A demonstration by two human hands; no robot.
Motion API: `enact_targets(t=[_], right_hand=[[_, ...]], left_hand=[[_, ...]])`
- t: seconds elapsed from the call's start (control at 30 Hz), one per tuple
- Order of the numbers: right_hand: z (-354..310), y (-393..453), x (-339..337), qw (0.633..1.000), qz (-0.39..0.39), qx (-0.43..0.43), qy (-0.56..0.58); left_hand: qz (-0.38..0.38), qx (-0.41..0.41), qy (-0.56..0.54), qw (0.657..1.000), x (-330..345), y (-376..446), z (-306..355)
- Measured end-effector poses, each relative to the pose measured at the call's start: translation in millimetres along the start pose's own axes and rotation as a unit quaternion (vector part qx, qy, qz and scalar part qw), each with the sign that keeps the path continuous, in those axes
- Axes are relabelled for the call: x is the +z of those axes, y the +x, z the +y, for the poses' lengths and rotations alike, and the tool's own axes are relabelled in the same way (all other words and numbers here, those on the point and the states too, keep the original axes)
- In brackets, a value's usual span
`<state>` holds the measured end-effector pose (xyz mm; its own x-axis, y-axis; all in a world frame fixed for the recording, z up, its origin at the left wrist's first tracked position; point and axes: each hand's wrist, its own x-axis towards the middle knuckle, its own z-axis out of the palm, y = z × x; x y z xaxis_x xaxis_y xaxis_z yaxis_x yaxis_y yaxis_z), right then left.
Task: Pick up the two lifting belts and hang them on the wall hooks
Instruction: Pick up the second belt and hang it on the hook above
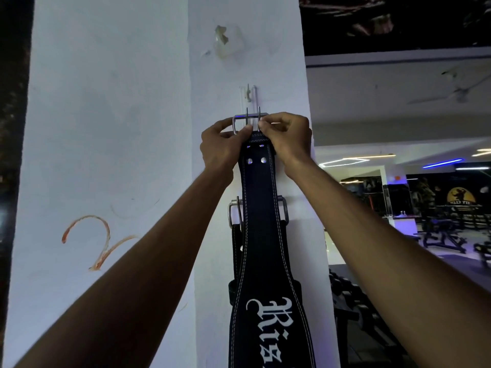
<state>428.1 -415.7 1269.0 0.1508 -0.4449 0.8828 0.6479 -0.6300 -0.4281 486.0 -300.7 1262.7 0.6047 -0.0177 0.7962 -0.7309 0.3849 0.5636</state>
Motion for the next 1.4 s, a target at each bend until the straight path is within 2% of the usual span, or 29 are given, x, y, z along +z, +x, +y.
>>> enact_targets(t=[0.3,0.53,0.67,0.87,1.17,1.4], right_hand=[[-5,0,-3,1.0,-0.014,0.007,-0.022],[-5,4,-4,0.996,-0.041,0.07,-0.026],[1,-6,-6,0.997,-0.044,0.06,-0.011],[-2,-6,-5,0.997,-0.03,0.066,0.003],[-7,0,-1,0.995,-0.009,0.091,-0.044],[0,-22,-9,0.998,-0.009,0.054,-0.024]], left_hand=[[-0.011,-0.037,0.012,0.999,-2,5,1],[-0.038,-0.068,0.06,0.995,-5,7,3],[-0.046,-0.062,0.049,0.996,-9,-1,-3],[-0.018,-0.042,0.056,0.997,-4,-5,-4],[0.028,-0.078,0.043,0.996,2,3,1],[0.026,-0.053,0.023,0.998,-4,-14,-5]])
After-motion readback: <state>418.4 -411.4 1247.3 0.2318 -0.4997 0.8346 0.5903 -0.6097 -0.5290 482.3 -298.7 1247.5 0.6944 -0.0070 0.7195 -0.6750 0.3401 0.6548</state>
